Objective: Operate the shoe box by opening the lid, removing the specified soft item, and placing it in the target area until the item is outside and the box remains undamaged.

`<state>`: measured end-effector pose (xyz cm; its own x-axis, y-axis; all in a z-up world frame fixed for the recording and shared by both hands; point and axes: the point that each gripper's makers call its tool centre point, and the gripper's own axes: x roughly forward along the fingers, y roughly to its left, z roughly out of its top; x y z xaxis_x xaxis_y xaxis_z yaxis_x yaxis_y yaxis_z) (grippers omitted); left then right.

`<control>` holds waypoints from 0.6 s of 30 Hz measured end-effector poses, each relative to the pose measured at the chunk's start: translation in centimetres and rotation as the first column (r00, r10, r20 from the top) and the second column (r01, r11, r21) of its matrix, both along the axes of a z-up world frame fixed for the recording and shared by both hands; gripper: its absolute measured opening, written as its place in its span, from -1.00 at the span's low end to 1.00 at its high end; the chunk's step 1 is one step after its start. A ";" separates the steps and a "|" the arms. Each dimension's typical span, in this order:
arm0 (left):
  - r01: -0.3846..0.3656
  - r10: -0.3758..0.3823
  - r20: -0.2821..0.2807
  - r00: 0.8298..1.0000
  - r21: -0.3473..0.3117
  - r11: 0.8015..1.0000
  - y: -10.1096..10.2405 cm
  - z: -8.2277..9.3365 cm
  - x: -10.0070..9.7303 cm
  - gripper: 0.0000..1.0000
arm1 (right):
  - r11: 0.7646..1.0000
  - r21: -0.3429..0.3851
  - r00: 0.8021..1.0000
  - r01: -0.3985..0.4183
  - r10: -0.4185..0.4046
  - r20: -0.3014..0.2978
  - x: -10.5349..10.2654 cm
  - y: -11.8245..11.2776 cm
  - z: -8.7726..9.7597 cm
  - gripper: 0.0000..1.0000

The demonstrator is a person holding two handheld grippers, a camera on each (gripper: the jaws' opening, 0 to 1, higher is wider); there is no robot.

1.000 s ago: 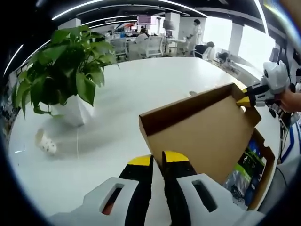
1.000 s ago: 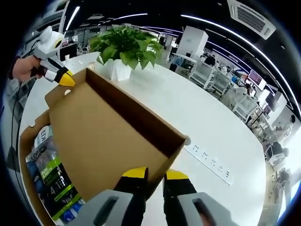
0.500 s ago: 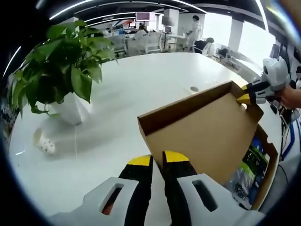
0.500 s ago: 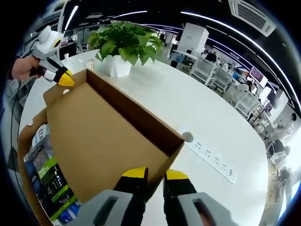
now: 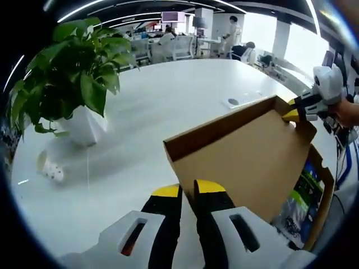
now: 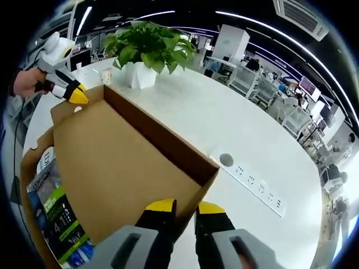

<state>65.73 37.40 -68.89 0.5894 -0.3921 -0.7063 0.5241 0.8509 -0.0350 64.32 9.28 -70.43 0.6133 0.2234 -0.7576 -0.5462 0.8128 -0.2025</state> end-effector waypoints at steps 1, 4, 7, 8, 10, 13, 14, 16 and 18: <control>0.000 0.000 -0.001 1.000 0.002 1.000 0.1 -0.2 0.2 -0.85 | 1.000 0.000 1.000 0.000 0.000 -0.001 0.0 0.0 -0.1 -0.84; 0.000 0.000 -0.001 1.000 0.006 1.000 0.0 -0.3 0.2 -0.84 | 1.000 -0.001 1.000 -0.001 0.001 -0.004 0.0 0.0 -0.1 -0.84; -0.003 0.003 -0.001 1.000 0.009 1.000 0.0 -0.5 0.3 -0.84 | 1.000 -0.002 1.000 -0.003 0.003 -0.009 0.1 -0.1 -0.3 -0.84; -0.005 0.005 -0.003 1.000 0.009 1.000 0.0 -0.6 0.3 -0.84 | 1.000 -0.002 1.000 -0.003 0.003 -0.010 0.1 -0.1 -0.3 -0.84; -0.004 0.004 -0.003 1.000 0.011 1.000 -0.1 -0.6 0.3 -0.84 | 1.000 -0.006 1.000 -0.006 0.006 -0.010 0.2 -0.1 -0.4 -0.84; -0.003 0.003 -0.005 1.000 0.010 1.000 -0.1 -0.7 0.2 -0.83 | 1.000 -0.001 1.000 -0.001 0.001 -0.009 0.3 -0.2 -0.5 -0.84; -0.004 0.004 -0.005 1.000 0.009 1.000 -0.1 -0.7 0.3 -0.83 | 1.000 -0.001 1.000 0.000 0.000 -0.009 0.3 -0.2 -0.5 -0.84; -0.008 0.008 -0.003 1.000 0.008 1.000 -0.2 -0.6 0.3 -0.83 | 1.000 -0.002 1.000 0.000 0.000 -0.007 0.4 -0.3 -0.5 -0.84; -0.007 0.007 0.000 1.000 0.011 1.000 -0.2 -0.6 0.3 -0.83 | 1.000 -0.004 1.000 -0.002 0.002 -0.004 0.4 -0.3 -0.6 -0.84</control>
<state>66.02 37.15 -69.50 0.5924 -0.3796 -0.7106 0.5177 0.8552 -0.0253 64.71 8.98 -71.00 0.6100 0.2218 -0.7608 -0.5489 0.8106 -0.2038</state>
